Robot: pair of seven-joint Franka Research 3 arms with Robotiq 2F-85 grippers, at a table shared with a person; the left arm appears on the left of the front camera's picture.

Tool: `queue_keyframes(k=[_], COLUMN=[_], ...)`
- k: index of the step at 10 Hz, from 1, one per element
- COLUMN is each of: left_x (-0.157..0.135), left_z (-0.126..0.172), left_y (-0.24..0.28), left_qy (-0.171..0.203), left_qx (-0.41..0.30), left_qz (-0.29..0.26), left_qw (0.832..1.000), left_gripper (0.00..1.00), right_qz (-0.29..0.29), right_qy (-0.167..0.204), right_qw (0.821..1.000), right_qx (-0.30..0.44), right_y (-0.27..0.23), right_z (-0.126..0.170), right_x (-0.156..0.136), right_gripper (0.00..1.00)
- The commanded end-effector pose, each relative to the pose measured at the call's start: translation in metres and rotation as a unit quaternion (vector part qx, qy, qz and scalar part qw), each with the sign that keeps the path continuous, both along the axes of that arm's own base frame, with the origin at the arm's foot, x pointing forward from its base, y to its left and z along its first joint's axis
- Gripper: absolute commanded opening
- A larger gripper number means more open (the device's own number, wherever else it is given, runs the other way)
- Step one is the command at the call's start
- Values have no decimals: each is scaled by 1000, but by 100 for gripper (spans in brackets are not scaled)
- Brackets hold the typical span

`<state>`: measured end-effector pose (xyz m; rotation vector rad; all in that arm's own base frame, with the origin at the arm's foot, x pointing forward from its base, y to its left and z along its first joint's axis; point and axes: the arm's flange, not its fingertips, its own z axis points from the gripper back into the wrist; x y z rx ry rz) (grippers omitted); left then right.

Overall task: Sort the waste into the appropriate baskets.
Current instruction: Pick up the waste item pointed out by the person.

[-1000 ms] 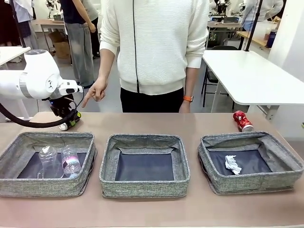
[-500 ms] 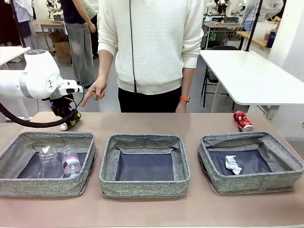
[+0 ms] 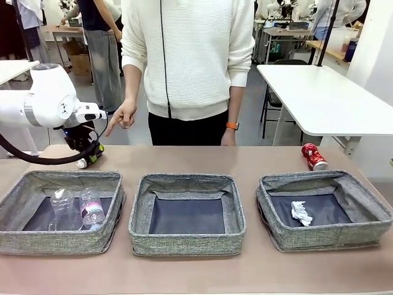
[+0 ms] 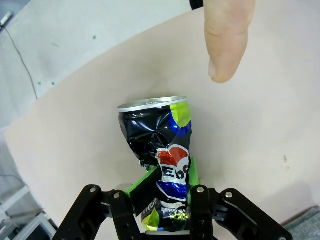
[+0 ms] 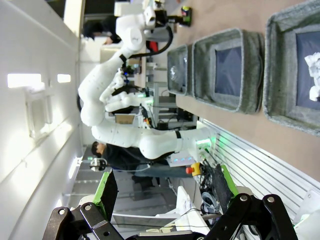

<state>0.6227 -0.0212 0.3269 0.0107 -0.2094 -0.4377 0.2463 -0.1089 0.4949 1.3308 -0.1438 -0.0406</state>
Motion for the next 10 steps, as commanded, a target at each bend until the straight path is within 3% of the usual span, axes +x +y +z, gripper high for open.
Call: queue_keyframes(k=[1, 3, 5, 6, 8, 9, 10], left_x=[-30, -85, -149, -185, -219, -223, -208], left_z=[26, 83, 139, 169, 201, 208, 198], left_y=[7, 21, 41, 57, 76, 86, 68], left_qy=[-6, -4, -14, -38, -78, -91, -59], left_qx=[15, 8, -23, -13, 3, -33, -7], left_qz=[18, 12, -45, -61, -39, -36, -42], left_qw=[1000, 1000, 999, 997, 996, 995, 997], left_gripper=[0, 0, 0, 0, 0, 0, 0], right_qz=[3, 3, 3, 3, 3, 3, 3], right_qy=[-10, -10, -10, -10, -10, -10, -10], right_qw=[1000, 1000, 1000, 1000, 1000, 1000, 1000], right_qx=[9, 9, 9, 9, 9, 9, 9], right_y=[-2, -2, -2, -2, -2, -2, -2], right_z=[3, 3, 3, 3, 3, 3, 3], right_x=[1, 1, 1, 1, 1, 1, 1], right_gripper=[100, 100, 100, 100, 100, 100, 100])
